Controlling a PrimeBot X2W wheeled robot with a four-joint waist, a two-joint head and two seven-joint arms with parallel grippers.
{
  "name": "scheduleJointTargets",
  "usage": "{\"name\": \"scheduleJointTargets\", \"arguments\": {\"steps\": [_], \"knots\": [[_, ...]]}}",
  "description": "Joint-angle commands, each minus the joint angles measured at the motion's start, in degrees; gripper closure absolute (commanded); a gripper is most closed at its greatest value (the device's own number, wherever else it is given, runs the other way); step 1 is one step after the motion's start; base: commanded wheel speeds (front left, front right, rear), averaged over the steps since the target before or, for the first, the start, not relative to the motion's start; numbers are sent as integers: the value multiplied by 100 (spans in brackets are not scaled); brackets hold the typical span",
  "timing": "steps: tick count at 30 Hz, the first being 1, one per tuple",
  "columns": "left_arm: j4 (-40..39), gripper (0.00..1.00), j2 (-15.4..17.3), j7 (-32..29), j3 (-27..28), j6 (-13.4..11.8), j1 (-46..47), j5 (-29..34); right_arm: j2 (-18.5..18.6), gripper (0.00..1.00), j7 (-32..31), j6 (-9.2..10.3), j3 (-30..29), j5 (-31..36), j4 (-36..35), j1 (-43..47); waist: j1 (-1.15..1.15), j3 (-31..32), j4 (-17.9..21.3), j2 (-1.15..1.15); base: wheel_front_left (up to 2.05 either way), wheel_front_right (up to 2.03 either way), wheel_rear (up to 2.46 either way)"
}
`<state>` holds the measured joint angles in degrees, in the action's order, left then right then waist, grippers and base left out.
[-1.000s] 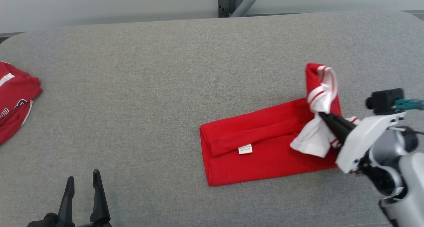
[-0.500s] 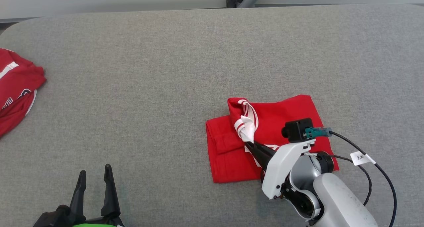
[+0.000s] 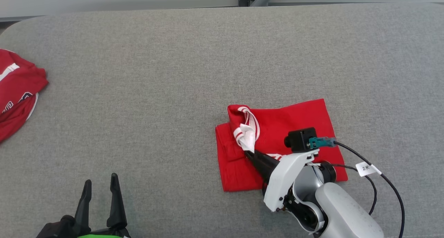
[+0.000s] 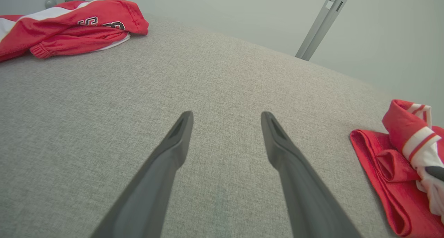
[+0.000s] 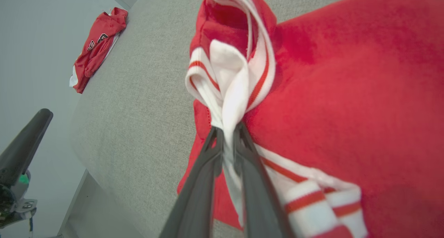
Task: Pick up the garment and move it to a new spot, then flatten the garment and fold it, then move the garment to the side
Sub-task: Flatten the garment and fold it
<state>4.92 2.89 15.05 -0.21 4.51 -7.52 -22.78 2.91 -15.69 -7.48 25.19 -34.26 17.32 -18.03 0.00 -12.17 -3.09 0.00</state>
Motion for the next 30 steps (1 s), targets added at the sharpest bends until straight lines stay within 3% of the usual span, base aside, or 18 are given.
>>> {"name": "scheduleJointTargets", "arguments": {"steps": [1,10,20,24,30], "knots": [[2,0,5,16,9,-21,74,-68,-2,0,107,-2,69,-33,11,-84,0,0,16,0,0,0,0],[-73,0,5,15,133,-28,-43,-22,8,0,878,-2,-36,196,-402,127,0,83,150,0,0,0,0],[-234,0,5,15,206,-62,-170,7,492,0,1418,-2,-854,880,-1366,779,0,179,381,0,0,0,0],[-321,0,6,15,193,-55,-150,47,582,0,1822,-2,-1248,1303,-1296,1058,0,216,404,0,0,0,0],[-525,0,6,15,277,-100,-150,206,645,0,2793,-1,-1851,2503,-800,1419,0,330,347,0,0,0,0]]}}
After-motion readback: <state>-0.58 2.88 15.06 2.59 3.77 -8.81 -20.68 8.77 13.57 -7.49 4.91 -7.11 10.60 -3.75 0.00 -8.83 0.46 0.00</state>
